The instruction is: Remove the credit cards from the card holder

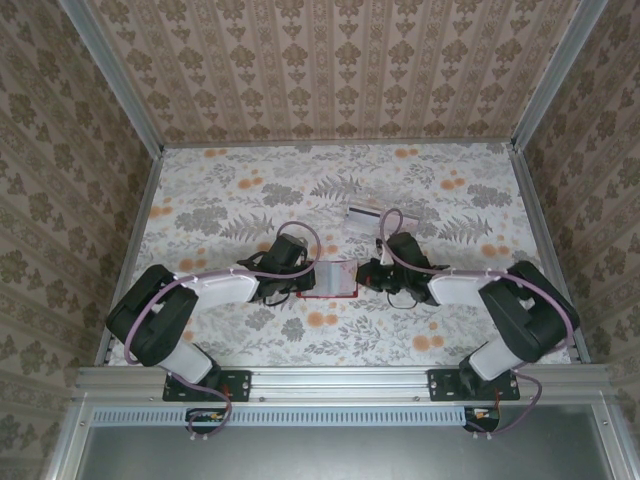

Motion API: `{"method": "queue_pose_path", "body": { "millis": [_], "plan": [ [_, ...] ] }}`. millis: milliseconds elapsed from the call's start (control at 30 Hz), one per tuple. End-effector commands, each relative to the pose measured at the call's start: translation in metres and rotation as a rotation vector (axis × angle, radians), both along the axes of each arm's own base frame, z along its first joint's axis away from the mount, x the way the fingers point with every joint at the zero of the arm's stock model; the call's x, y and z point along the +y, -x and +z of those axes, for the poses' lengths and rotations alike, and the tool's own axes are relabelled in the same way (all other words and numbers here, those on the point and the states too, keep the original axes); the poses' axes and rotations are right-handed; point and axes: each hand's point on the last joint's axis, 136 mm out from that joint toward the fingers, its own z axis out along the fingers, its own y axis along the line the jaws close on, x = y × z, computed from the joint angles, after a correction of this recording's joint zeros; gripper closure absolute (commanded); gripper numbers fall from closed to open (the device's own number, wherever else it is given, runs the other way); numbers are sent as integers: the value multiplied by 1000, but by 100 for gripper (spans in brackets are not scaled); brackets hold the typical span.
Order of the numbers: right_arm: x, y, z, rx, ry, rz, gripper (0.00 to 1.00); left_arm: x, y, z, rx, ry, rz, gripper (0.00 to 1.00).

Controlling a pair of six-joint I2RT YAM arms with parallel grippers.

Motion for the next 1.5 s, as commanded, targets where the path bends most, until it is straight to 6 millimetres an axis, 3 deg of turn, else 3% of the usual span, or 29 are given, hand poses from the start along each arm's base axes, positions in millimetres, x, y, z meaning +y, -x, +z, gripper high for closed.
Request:
{"method": "queue_pose_path", "body": {
  "millis": [0,167,300,367,433,500,600,667,867,1133,1367,1467],
  "plan": [
    [-7,12,23,-40,22,42,100,12,12,-8,50,-59,-2,100],
    [-22,18,70,-157,102,65,100,1,7,21,-1,11,-21,100],
    [-47,19,109,-309,266,62,100,-6,3,63,-91,75,-29,83],
    [-56,18,129,-382,341,74,100,-6,2,81,-140,102,-34,69],
    [-64,15,144,-447,423,97,100,-1,4,96,-185,122,-29,40],
    [-70,11,155,-505,498,121,100,6,6,106,-224,138,-13,22],
    [-74,4,167,-575,605,164,100,16,12,120,-278,183,7,7],
    [-71,1,173,-634,677,238,100,23,16,126,-313,211,18,2],
    [-67,-7,167,-768,994,539,100,46,29,131,-392,248,48,0],
    [-84,-53,140,-824,1427,732,100,68,49,128,-426,280,62,0],
    [-94,-72,121,-749,1373,761,100,82,60,125,-450,321,90,0],
    [-99,-81,103,-674,1375,816,100,86,61,124,-455,316,99,0]
  ]
}}
